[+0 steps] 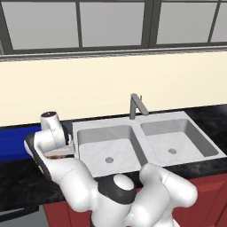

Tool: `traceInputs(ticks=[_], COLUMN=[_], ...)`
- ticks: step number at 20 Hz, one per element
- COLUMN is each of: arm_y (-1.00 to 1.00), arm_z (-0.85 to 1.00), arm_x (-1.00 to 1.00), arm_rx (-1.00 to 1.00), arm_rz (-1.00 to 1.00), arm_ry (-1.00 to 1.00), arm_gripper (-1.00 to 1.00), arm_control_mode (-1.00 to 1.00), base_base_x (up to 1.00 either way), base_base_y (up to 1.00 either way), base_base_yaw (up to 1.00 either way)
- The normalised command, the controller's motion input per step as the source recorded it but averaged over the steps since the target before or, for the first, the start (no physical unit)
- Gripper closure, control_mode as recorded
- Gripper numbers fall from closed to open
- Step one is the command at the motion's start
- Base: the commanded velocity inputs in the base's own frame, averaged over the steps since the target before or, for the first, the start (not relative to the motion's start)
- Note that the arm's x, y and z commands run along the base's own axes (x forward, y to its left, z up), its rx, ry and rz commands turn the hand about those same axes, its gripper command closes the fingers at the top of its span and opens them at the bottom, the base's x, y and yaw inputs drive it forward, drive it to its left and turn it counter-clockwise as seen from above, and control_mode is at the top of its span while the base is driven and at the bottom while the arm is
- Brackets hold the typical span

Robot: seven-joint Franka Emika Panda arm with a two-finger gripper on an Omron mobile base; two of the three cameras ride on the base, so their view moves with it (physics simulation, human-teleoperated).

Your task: Pick up all produce items and place them in the sink. Turn on the sink faucet to wash them. Then turn the sink off and put them in the tray.

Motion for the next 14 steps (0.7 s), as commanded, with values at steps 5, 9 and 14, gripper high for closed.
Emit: traceInputs(ticks=[5, 9, 14], arm_y=[-1.0, -0.96, -0.88], arm_z=[0.12, 0.17, 0.27], arm_x=[0.0, 0.0, 0.0], arm_rx=[0.12, 0.01, 0.0], arm_rz=[0.0, 0.0, 0.02], arm_ry=[-0.04, -0.13, -0.1], arm_gripper=[1.0, 1.0, 1.0], arm_control_mode=[-1.0, -1.0, -1.0], base_base_x=[0.0, 0.0, 0.0], base_base_y=[0.0, 0.0, 0.0], base_base_yaw=[0.0, 0.0, 0.0])
